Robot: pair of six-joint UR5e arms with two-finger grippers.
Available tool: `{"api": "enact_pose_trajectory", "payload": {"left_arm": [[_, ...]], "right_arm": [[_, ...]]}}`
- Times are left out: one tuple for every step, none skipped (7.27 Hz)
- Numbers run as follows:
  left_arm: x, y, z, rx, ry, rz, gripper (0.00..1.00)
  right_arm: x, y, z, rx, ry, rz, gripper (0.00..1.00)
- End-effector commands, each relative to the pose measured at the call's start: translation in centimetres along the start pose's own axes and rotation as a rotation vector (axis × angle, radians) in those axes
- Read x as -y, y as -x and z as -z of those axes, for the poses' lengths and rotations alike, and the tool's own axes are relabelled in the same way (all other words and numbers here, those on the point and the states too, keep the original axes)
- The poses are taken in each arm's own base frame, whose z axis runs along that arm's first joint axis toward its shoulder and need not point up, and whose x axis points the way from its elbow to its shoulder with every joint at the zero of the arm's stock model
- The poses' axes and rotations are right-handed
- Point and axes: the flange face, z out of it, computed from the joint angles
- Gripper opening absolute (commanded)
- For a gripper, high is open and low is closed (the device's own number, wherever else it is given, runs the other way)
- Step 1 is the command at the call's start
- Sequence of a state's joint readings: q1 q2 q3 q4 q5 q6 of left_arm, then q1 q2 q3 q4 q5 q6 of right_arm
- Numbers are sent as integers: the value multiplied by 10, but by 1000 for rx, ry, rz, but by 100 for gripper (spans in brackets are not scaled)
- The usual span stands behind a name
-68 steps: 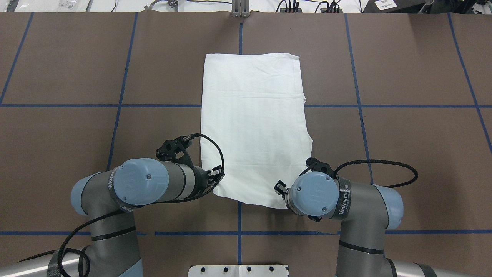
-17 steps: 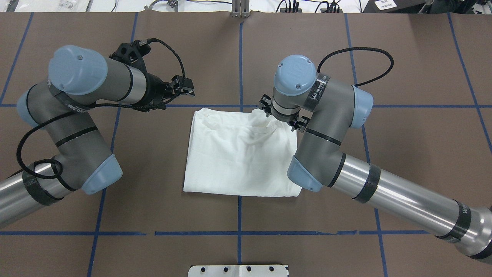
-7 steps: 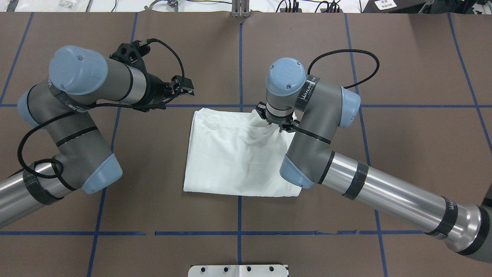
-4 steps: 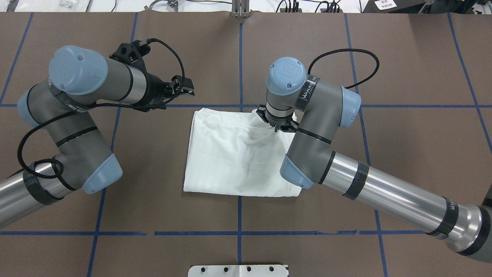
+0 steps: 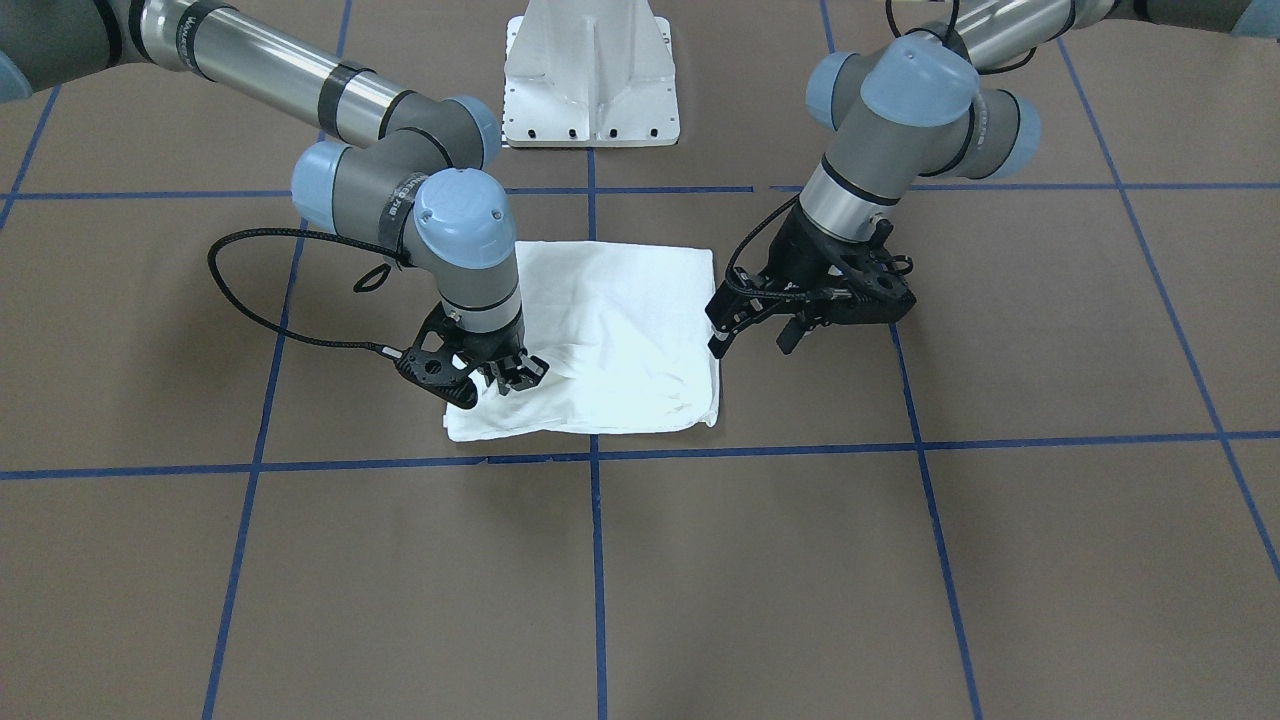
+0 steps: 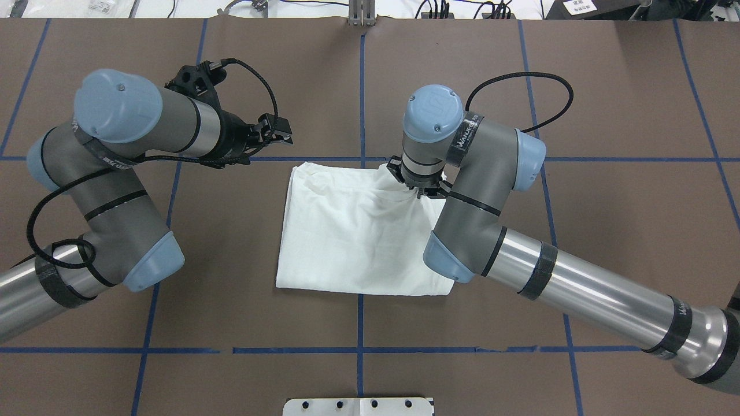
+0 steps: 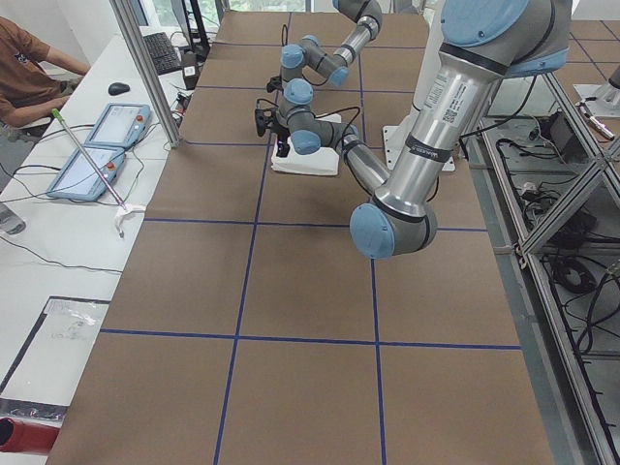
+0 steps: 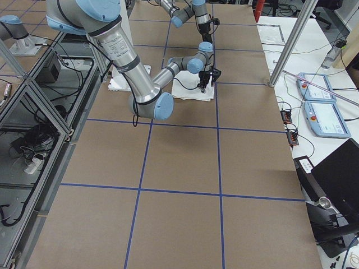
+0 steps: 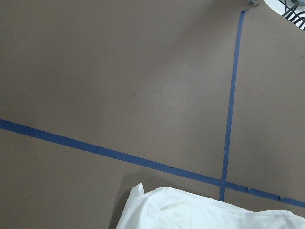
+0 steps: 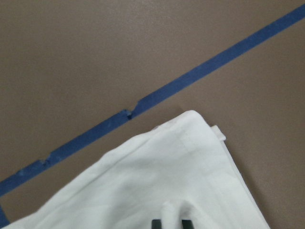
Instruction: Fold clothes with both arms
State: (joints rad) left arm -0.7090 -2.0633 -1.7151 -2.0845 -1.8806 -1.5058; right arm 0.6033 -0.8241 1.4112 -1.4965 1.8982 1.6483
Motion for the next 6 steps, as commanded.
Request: {"api": "enact_pose_trajectory", "payload": {"left_arm": [[0, 0, 0, 0, 0, 0, 100], [0, 0, -1, 2, 0, 1, 100], [0, 2, -2, 3, 0, 1, 100], [1, 3, -5, 6, 1, 2, 100], [1, 4, -5, 7, 1, 3, 100], [1, 4, -6, 9, 1, 3, 100]], "right_arm": [[7, 0, 2, 6, -13, 9, 32], [15, -1, 5, 7, -21, 25, 33], [22, -2, 7, 8, -29, 39, 32], [23, -1, 8, 10, -30, 38, 32], [22, -1, 8, 10, -28, 38, 32], [22, 0, 9, 12, -28, 37, 27]]}}
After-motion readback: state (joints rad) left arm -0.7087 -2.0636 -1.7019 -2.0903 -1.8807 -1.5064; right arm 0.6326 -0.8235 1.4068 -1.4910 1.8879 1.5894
